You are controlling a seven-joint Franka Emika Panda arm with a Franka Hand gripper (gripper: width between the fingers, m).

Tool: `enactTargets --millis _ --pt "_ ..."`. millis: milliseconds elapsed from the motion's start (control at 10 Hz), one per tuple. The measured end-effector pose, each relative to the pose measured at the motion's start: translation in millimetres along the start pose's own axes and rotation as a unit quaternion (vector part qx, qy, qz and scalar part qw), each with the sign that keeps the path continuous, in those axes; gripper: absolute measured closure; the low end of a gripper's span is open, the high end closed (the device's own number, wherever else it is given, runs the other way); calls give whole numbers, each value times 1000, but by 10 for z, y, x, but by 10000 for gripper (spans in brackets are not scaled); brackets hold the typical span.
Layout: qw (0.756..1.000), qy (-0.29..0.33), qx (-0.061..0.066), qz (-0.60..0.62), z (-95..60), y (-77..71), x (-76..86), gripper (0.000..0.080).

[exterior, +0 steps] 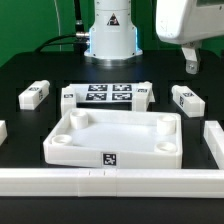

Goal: Assemble desk

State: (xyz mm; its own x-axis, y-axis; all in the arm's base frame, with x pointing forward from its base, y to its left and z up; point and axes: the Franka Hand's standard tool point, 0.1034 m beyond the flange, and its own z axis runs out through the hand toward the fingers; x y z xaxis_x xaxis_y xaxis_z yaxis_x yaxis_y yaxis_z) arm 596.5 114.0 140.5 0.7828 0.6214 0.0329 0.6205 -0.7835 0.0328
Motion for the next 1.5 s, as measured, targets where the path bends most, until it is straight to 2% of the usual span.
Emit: enactTargets --millis 100,500,600,700,800,1000,1300,1400,1500 --pt "1000 -2 -5 1 -1 1 2 150" --pt "1000 0 -6 -6 7 4 -5 150" --pt "997 14 -18 -76 67 22 -112 150" --pt "988 3 -15 -153 170 51 -334 150" --pt "978 -9 -6 -207 269 117 -463 150" --pt "961 -17 5 -277 419 155 -610 150" --pt "962 -18 6 -273 427 151 -617 150" --pt "958 -16 4 -285 444 167 -635 150" --pt "946 -1 -9 -325 535 202 -738 150"
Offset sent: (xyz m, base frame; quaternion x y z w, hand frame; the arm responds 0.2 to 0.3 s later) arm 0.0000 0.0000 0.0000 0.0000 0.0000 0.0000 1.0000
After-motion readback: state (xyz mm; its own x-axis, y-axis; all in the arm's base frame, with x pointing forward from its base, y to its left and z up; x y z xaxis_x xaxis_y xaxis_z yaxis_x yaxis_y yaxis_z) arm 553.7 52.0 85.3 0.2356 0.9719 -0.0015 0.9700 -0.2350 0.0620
